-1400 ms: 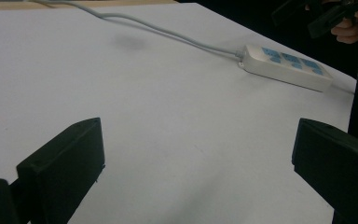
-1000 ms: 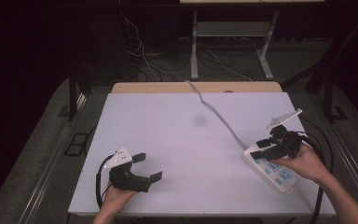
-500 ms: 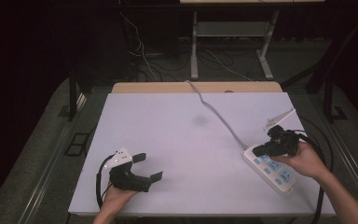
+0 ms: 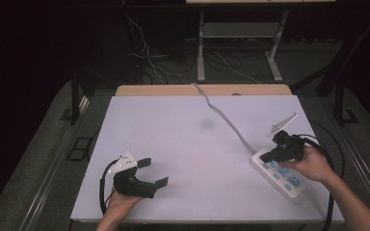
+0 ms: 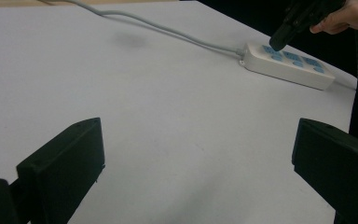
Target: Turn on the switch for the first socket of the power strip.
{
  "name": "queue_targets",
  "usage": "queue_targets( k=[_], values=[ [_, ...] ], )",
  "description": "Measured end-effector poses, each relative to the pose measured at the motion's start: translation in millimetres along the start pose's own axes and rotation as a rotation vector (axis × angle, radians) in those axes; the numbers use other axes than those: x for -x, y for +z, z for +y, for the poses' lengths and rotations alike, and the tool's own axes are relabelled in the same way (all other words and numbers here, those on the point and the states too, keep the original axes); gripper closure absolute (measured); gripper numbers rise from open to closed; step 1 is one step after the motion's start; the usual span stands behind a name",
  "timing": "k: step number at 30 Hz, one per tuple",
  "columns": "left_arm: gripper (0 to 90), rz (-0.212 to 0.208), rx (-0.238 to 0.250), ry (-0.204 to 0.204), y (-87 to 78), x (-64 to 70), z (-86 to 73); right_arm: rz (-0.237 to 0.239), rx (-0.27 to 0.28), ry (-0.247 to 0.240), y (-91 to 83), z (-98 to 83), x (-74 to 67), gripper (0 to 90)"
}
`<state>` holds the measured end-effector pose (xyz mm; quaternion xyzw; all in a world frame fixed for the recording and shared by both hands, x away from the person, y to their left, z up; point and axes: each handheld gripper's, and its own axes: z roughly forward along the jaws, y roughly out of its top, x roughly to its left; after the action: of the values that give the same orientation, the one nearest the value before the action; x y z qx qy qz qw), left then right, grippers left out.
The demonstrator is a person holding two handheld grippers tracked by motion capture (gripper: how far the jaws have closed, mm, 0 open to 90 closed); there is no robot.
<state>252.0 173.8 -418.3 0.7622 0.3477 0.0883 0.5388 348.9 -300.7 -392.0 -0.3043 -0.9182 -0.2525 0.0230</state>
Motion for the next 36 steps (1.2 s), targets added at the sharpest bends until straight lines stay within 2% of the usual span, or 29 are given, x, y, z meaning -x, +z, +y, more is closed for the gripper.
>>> queue_targets(
  k=[10,13,27,33,36],
  values=[
    [1.0,0.0,0.001,-0.001,0.1,-0.1,-0.1,0.015,-0.04,-0.007,5.8,-4.2,0.0,89.3],
    [1.0,0.0,-0.001,0.002,0.4,-0.3,-0.1,0.028,-0.034,-0.008,5.3,-6.6,0.3,89.5],
    [1.0,-0.002,-0.002,0.003,0.9,0.3,-0.1,0.008,-0.001,-0.04,6.0,-14.2,-2.5,90.0],
    [1.0,0.002,0.0,0.001,0.0,-0.2,0.0,0.025,0.03,-0.006,6.3,-18.9,0.8,90.0],
    [1.0,0.002,-0.001,0.004,0.2,-0.2,0.0,0.028,0.031,-0.006,6.5,-19.0,1.3,90.0]
  ],
)
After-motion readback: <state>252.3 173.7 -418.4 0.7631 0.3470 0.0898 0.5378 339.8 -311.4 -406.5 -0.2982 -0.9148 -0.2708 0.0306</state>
